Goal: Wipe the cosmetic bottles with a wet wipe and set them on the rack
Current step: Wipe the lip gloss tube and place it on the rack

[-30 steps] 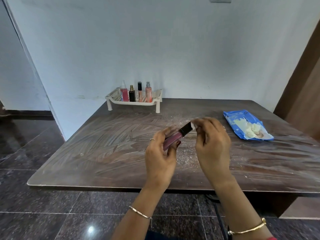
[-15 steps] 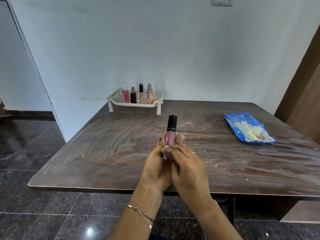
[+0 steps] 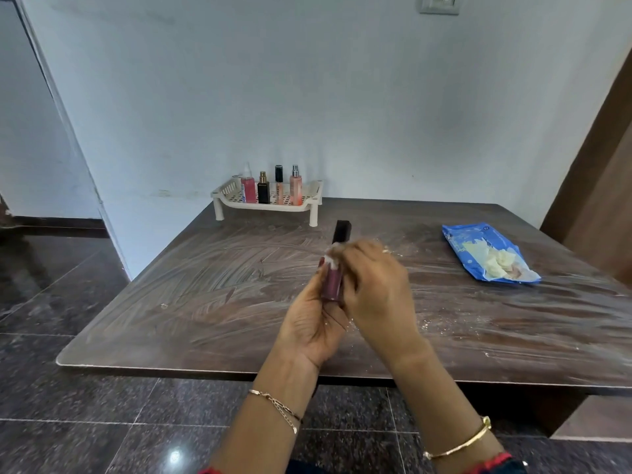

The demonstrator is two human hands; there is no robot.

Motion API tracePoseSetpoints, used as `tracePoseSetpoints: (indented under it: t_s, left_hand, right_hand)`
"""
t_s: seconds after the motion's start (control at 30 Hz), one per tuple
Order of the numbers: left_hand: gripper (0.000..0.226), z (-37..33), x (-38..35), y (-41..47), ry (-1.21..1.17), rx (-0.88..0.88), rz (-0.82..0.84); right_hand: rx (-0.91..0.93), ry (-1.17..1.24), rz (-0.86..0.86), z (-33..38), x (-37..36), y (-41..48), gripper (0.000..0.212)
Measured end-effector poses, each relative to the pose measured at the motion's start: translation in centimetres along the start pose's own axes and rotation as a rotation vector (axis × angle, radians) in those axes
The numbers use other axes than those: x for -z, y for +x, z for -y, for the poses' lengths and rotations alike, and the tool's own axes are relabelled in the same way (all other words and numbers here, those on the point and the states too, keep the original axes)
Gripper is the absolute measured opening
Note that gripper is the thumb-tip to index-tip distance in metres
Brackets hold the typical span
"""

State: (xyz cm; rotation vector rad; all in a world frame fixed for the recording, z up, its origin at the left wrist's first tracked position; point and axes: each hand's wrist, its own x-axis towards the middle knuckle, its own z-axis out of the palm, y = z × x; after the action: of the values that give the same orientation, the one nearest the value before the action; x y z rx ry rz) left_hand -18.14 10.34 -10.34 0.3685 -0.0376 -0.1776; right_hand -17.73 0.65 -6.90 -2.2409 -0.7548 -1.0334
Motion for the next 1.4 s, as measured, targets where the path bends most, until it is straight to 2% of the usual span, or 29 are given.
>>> tracePoseSetpoints:
  t_s: [0.1,0.2,0.3,0.53,0.73,0.83,0.93,1.07,1.2,1.4]
  left_hand:
    - [0.040,-0.5,0.2,0.9,-0.003,0.075,-0.029]
    - [0.044,-0.4,0.3,1.4,0.044,0.077,-0.059]
    - [0.043,0.0,0.5,1.5,-0.028,0.070,-0.033]
    - [0.031,0.4,0.6,1.1,0.002,0.105,0.015]
    - [0.029,0.4,0.2,0.8,0.009,0.024,-0.048]
    - [0.028,0.0,0.4,0.9,-0.035,0.061,-0.023]
    - [0.038,-0.3,0.4,1.1,-0.105,0.110,-0.012]
    - [0.049,-0.3,0.9,1.8,-0.042,0.045,-0.041]
    - [0.051,-0.1,0.3,1.9,-0.089,0.009,-0.030]
    - [0.032,-0.2,-0.5,1.9,-0.078,-0.024,0.049]
  right_hand:
    - [-0.013,0.021,0.063,0.8,-0.9,-1.9,0.025]
    - [-0.022,0.100,0.049,1.1,-1.2,-3.3,0.024]
    - [-0.028,0.119,0.040,1.0,-1.1,-4.1,0.025]
    - [-0.040,-0.191,-0.135,0.7,0.0,-0.9,0.017]
    - [-0.105,-0.253,-0.134,-0.6,0.3,2.3,0.022]
    - [-0.061,-0.222,-0.044,0.2,-0.2,0.6,0.021]
    - [-0.037,-0.180,0.019,0.9,-1.0,-2.0,0.021]
    - [-0.051,-0.110,0.017,0.9,-1.2,-4.6,0.023]
    - [-0.184,0.048,-0.011,0.5,-1.3,-4.3,0.025]
    - [-0.458,0.316,-0.124,0.3,-1.6,-2.0,0.015]
